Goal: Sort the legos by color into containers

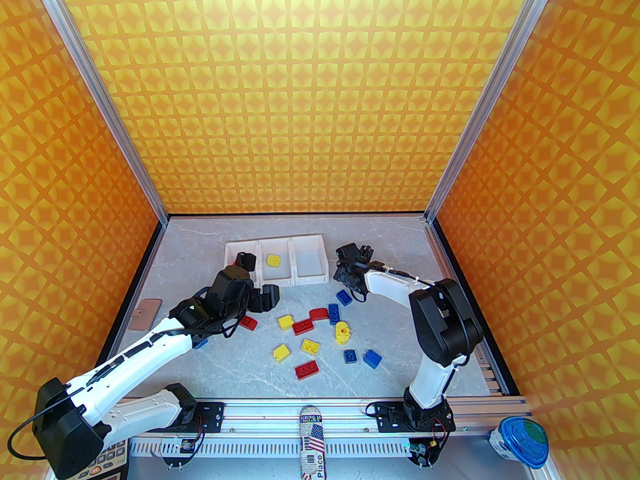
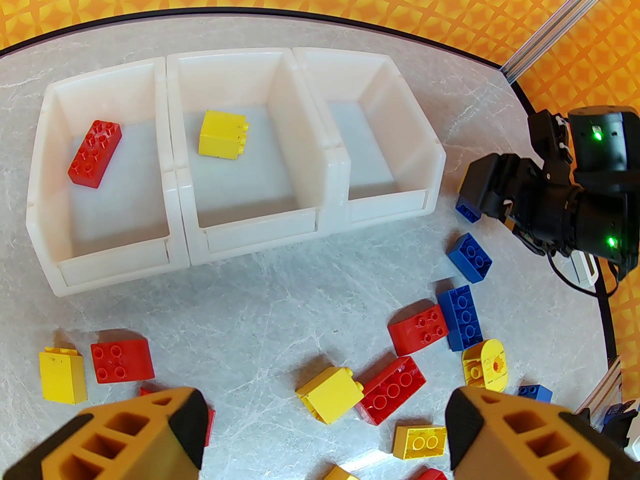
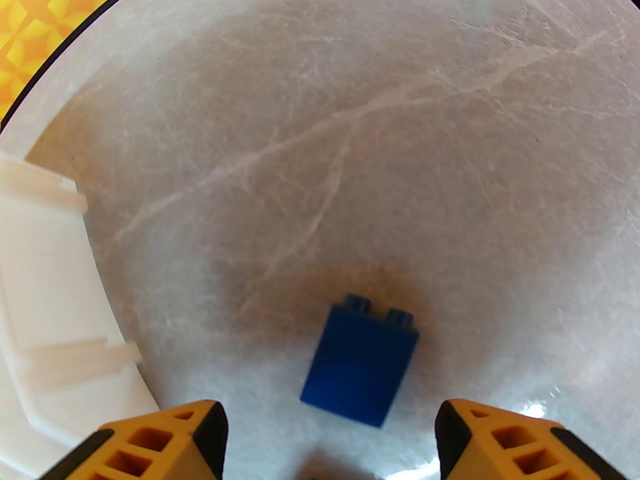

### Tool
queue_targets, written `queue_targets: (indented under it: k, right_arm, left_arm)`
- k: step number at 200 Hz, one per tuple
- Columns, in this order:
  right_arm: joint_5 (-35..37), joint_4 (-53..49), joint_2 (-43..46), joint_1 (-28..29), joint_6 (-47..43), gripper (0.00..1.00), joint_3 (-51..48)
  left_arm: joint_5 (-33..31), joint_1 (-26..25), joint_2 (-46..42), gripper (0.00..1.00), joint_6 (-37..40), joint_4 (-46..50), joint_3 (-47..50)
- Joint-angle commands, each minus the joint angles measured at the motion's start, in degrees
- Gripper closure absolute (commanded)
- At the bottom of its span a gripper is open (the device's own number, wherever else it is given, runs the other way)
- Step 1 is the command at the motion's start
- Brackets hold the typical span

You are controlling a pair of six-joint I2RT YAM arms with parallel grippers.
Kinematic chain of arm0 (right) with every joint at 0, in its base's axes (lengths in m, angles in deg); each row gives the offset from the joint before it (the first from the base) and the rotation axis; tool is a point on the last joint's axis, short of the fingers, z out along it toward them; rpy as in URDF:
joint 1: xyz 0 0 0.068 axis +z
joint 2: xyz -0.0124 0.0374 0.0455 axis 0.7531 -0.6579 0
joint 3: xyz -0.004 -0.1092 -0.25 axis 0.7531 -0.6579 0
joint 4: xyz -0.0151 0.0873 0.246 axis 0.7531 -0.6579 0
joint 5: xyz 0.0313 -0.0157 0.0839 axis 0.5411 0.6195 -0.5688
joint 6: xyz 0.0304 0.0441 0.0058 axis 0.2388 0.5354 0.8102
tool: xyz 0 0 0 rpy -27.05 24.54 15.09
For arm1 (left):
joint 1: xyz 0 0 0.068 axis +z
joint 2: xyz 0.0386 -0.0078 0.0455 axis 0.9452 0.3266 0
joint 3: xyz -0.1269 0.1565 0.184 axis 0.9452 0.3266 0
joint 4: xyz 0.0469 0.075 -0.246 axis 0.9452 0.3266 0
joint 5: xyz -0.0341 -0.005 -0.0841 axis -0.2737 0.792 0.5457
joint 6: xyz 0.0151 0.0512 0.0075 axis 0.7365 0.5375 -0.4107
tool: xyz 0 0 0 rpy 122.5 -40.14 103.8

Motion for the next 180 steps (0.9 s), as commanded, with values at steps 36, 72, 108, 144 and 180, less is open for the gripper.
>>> queue_targets:
  k: [36, 72, 108, 144, 180]
  right_arm:
    - [1.8, -0.5, -3.6, -0.7, 1.5, 0.28, 3.1]
    - [2.1, -0.1, -5.0, -1.1, 1.1, 0.31, 3.9]
    - [2.5, -0.5, -6.0, -1.2, 0.2, 0.36, 4.8]
    - [2.2, -0.5, -6.5, -1.3, -0.9, 0.43, 5.0]
    - [1.7, -0.2, -6.8, -1.4, -1.6, 0.50, 4.6]
  left_arm:
    - [-1.2, -0.4, -4.3, 0.17, 0.7, 2.7, 1.0]
    - [-1.4, -0.4, -5.8, 0.18, 0.8, 3.8, 1.3]
    - [-1.7, -0.5, -5.8, 0.18, 0.9, 4.6, 0.6]
    - [-2.0, -0.5, -5.9, 0.19, 1.1, 5.3, -0.1]
    - [-2.3, -0.5, -5.8, 0.19, 1.3, 5.5, -0.4]
